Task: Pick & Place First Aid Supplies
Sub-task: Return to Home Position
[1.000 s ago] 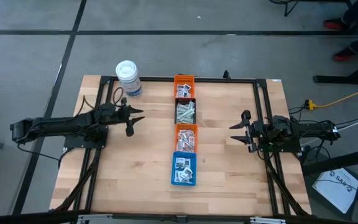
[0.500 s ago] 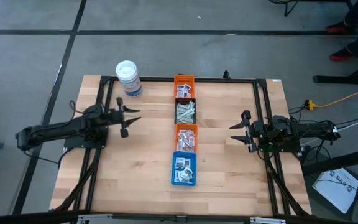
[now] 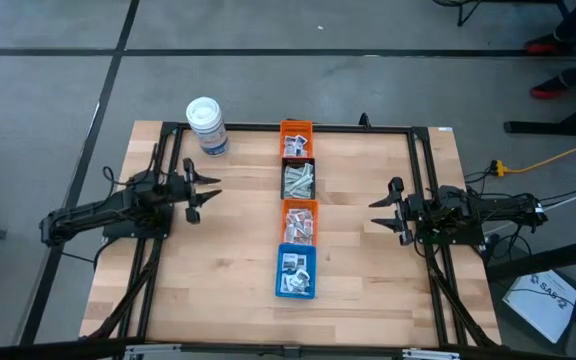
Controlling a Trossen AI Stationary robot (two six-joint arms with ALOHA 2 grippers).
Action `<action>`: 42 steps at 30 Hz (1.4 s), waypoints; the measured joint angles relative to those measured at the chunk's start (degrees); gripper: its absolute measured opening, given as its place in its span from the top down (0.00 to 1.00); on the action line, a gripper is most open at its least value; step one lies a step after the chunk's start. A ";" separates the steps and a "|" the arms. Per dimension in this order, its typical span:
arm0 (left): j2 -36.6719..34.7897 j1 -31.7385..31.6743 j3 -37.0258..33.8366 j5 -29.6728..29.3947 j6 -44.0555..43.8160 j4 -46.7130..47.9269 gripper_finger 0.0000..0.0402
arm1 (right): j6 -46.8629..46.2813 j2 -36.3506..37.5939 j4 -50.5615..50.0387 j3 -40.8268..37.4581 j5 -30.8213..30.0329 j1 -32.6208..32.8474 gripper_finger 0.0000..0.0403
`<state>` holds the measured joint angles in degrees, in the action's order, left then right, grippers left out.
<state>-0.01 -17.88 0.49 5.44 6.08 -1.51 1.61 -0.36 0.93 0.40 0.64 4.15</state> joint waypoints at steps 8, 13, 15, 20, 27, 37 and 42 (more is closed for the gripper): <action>0.00 1.80 0.00 -0.31 -3.95 0.21 0.67 | 0.00 0.00 0.02 0.00 0.00 0.01 0.52; 0.00 1.82 0.00 -0.29 -3.45 -0.11 0.67 | 0.00 0.00 0.02 -0.01 0.00 0.01 0.52; 0.00 1.82 0.00 -0.29 -3.44 -0.14 0.67 | 0.00 0.00 0.00 -0.01 0.00 0.01 0.52; 0.00 1.82 0.00 -0.29 -3.43 -0.19 0.67 | 0.00 0.00 0.02 -0.01 0.00 0.00 0.52; 0.00 1.82 0.00 -0.29 -3.41 -0.23 0.67 | 0.00 0.00 0.02 0.00 0.00 0.01 0.52; 0.00 1.82 0.00 -0.28 -3.41 -0.29 0.67 | 0.00 0.00 0.01 -0.01 0.00 -0.01 0.52; 0.00 1.82 0.00 -0.27 -3.41 -0.29 0.67 | 0.00 0.02 0.02 0.00 0.00 -0.01 0.52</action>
<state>-0.01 -16.05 0.49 5.17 2.68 -1.80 1.61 -0.34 0.95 0.40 0.64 4.14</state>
